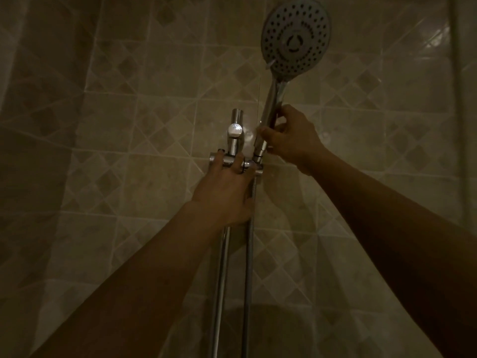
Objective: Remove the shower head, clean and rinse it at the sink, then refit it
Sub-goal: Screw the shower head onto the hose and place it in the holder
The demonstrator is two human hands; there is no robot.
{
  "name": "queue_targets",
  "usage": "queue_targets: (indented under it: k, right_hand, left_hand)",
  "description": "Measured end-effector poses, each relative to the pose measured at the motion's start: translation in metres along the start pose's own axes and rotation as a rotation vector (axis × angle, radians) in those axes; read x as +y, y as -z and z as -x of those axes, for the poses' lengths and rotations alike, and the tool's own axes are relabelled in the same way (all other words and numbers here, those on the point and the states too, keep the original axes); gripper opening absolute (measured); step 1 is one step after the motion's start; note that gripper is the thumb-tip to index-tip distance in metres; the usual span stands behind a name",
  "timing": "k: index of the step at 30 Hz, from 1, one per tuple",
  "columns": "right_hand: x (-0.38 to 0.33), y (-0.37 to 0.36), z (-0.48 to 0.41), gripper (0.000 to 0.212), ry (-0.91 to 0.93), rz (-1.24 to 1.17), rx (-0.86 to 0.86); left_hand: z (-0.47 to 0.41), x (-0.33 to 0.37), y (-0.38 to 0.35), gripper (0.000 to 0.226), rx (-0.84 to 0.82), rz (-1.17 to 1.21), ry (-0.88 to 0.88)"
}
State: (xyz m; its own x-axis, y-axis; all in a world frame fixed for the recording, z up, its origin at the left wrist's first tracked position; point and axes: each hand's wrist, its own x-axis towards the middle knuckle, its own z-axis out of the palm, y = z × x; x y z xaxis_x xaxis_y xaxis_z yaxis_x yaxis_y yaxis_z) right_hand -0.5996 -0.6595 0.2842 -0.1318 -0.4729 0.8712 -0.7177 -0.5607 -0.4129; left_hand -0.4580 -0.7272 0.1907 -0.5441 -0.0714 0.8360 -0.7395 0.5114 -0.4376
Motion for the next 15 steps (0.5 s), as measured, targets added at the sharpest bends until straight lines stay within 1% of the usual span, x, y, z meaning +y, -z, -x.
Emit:
queue_targets:
  k: [4,8,10,15]
  right_hand:
    - [-0.002,0.005,-0.002,0.046,0.01,0.042,-0.088]
    - [-0.001,0.004,-0.003,0.044,-0.029,0.047,-0.066]
    - [0.003,0.0,0.002,0.047,-0.04,0.104,-0.038]
    - [0.007,-0.007,0.014,0.045,0.007,0.16,-0.037]
  left_hand:
    - [-0.002,-0.003,0.0,0.091,-0.168,0.029,0.092]
    - [-0.003,-0.003,0.003,0.082,-0.196,0.003,0.099]
    - [-0.004,-0.001,0.005,0.082,-0.207,-0.018,0.106]
    - [-0.004,0.001,0.012,0.08,-0.191,0.032,0.111]
